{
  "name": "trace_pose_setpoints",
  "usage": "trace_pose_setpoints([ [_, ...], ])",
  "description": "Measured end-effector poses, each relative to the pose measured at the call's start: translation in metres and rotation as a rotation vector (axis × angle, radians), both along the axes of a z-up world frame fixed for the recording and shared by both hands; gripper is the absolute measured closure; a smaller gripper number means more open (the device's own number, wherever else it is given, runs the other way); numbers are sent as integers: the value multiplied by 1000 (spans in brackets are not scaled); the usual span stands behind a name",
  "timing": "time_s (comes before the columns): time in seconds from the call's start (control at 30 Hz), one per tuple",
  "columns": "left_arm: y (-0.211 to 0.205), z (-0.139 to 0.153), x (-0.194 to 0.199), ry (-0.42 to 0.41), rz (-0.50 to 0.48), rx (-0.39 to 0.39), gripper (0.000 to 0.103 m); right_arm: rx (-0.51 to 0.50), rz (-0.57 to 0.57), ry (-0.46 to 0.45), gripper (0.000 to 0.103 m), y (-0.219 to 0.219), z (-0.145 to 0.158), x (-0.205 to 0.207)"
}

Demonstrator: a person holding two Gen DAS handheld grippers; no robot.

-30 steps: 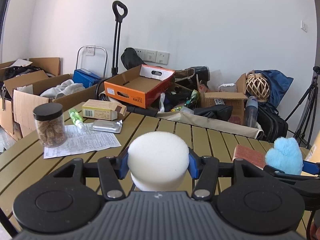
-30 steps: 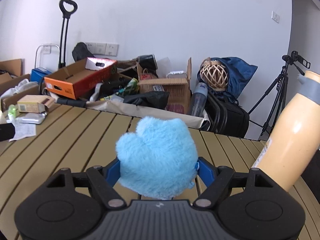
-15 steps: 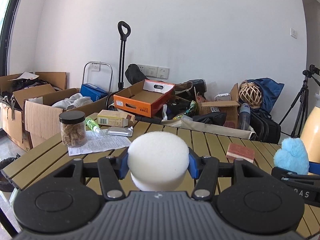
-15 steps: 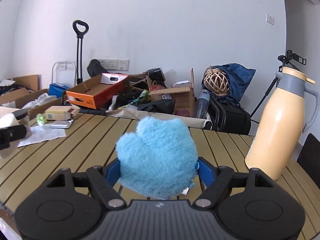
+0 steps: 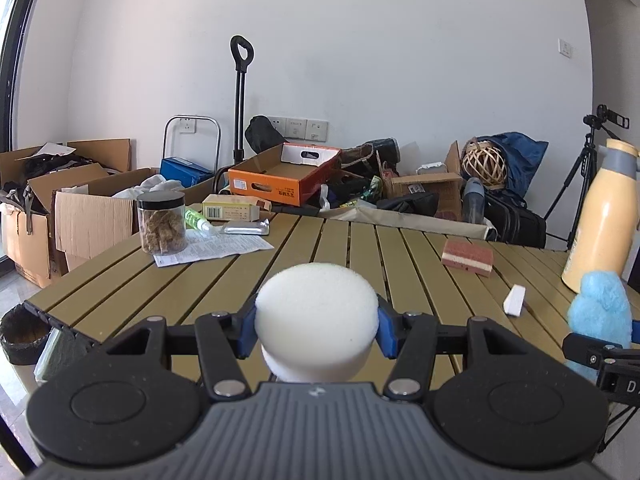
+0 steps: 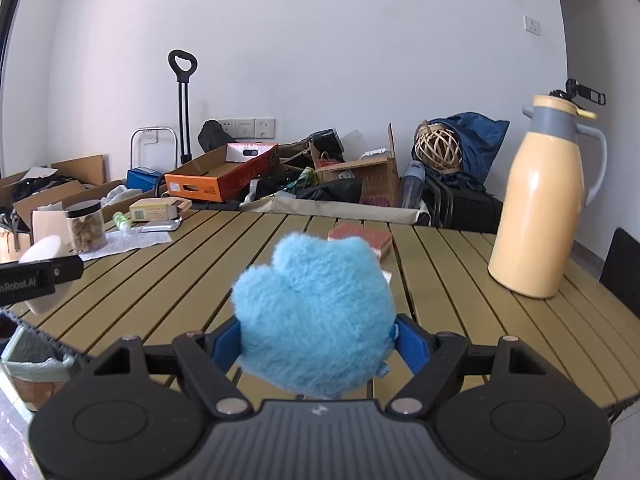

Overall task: Collect trash
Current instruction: 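Carry the white sponge and blue plush down over the black bin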

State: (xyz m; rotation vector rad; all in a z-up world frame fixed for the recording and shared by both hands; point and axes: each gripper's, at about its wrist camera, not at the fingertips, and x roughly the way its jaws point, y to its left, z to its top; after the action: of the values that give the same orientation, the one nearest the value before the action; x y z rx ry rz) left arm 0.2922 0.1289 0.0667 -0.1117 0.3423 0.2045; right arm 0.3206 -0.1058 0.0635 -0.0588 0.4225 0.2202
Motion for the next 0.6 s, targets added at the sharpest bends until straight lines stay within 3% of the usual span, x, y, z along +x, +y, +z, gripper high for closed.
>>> trace_pose_setpoints([
  [0.6, -42, -42, -58, 51, -86, 103, 46, 15, 41, 66, 25, -23, -47, -70],
])
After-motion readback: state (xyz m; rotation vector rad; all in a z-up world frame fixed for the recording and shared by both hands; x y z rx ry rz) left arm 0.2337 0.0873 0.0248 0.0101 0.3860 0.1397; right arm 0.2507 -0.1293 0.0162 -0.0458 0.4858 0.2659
